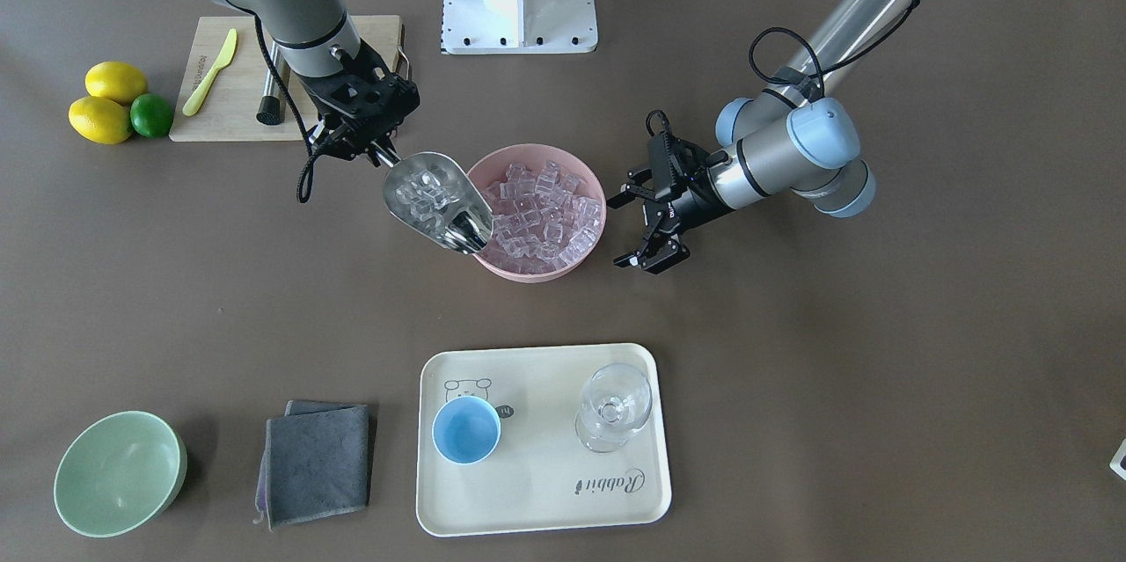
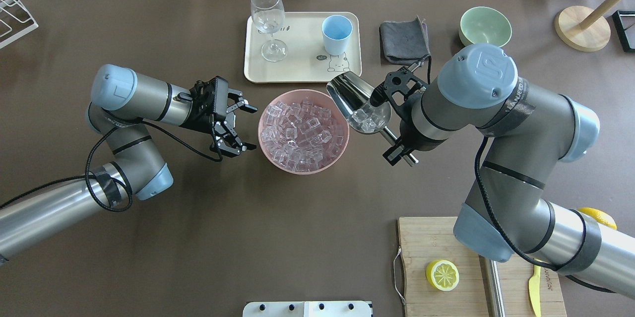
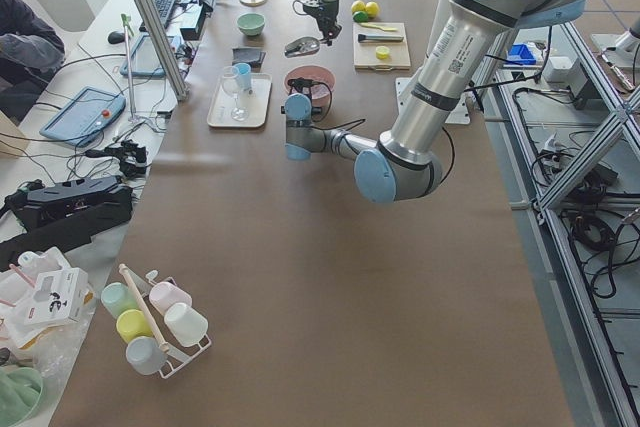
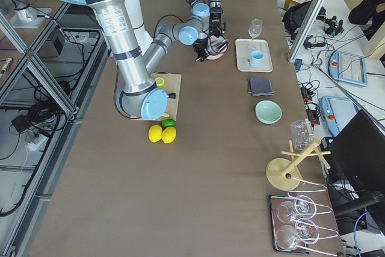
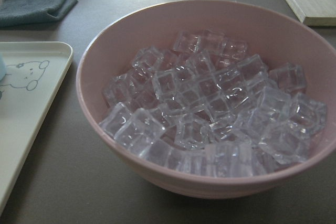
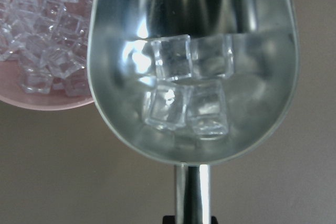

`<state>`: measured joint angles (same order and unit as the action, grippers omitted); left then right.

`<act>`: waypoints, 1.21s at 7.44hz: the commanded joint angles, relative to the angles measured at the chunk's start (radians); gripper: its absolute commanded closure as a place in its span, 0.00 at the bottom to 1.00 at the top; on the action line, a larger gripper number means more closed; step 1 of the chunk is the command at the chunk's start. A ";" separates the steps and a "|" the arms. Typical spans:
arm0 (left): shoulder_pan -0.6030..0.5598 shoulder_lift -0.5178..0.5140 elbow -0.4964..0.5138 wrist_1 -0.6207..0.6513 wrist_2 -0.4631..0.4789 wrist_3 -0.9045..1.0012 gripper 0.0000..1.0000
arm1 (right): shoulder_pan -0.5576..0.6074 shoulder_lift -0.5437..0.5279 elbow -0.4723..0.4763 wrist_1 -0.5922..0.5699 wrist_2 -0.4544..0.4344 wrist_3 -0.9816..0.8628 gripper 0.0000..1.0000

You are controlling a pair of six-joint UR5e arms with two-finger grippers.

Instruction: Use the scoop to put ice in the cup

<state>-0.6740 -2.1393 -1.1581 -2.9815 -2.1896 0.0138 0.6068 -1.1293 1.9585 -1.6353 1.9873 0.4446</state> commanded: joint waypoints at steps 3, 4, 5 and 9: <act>-0.030 0.148 -0.315 0.290 0.010 -0.009 0.02 | 0.151 0.188 -0.114 -0.431 0.142 -0.154 1.00; -0.032 0.169 -0.369 0.367 0.013 -0.009 0.02 | 0.183 0.262 -0.200 -0.487 0.143 -0.205 1.00; -0.036 0.179 -0.415 0.445 0.013 -0.008 0.02 | 0.204 0.334 -0.299 -0.526 0.151 -0.260 1.00; -0.033 0.226 -0.702 0.877 0.186 -0.002 0.02 | 0.245 0.565 -0.637 -0.555 0.151 -0.325 1.00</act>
<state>-0.7120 -1.9272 -1.7436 -2.2841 -2.0879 0.0071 0.8401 -0.6410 1.4390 -2.1808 2.1382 0.1345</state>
